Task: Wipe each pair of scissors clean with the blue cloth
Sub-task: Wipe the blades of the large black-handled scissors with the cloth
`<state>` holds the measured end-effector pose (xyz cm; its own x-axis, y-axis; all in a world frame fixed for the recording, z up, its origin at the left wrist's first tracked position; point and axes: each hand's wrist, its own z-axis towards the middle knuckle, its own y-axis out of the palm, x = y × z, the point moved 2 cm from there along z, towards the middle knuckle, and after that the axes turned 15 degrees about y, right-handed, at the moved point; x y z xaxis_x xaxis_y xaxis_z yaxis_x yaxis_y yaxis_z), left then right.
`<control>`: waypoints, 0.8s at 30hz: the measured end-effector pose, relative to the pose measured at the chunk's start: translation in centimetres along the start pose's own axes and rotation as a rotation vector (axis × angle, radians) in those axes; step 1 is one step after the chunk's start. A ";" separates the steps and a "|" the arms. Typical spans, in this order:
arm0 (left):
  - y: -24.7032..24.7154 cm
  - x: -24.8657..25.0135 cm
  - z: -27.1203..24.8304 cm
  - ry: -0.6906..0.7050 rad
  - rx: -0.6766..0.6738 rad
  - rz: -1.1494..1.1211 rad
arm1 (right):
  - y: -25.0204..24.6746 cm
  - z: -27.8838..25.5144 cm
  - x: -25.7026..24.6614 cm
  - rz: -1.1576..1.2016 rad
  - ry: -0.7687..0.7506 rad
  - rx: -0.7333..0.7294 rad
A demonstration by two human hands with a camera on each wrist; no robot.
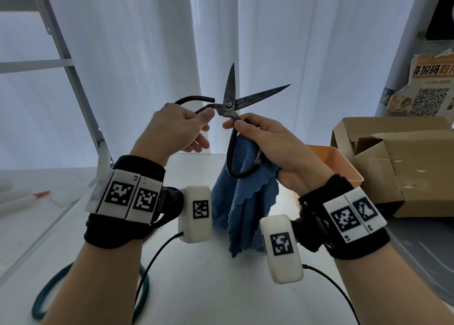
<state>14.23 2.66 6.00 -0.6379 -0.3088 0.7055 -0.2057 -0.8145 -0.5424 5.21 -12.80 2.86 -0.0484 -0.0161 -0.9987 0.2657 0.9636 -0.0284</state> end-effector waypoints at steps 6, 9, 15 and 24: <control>1.3 0.6 0.2 -0.003 0.053 -0.304 | 0.2 -0.3 0.0 0.007 -0.075 -0.013; 1.2 0.7 0.3 0.019 0.084 -0.421 | 0.1 -0.3 0.0 0.023 -0.057 -0.037; 0.8 0.1 0.3 0.022 0.101 -0.497 | 0.2 -0.3 0.2 -0.015 0.004 -0.106; 0.7 0.8 0.1 0.032 0.135 -0.612 | -0.1 -0.6 0.0 -0.118 0.066 -0.146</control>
<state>13.65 1.73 6.25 -0.4565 0.2465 0.8549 -0.4466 -0.8945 0.0195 4.63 -12.70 2.89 -0.1354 -0.1182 -0.9837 0.1122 0.9846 -0.1338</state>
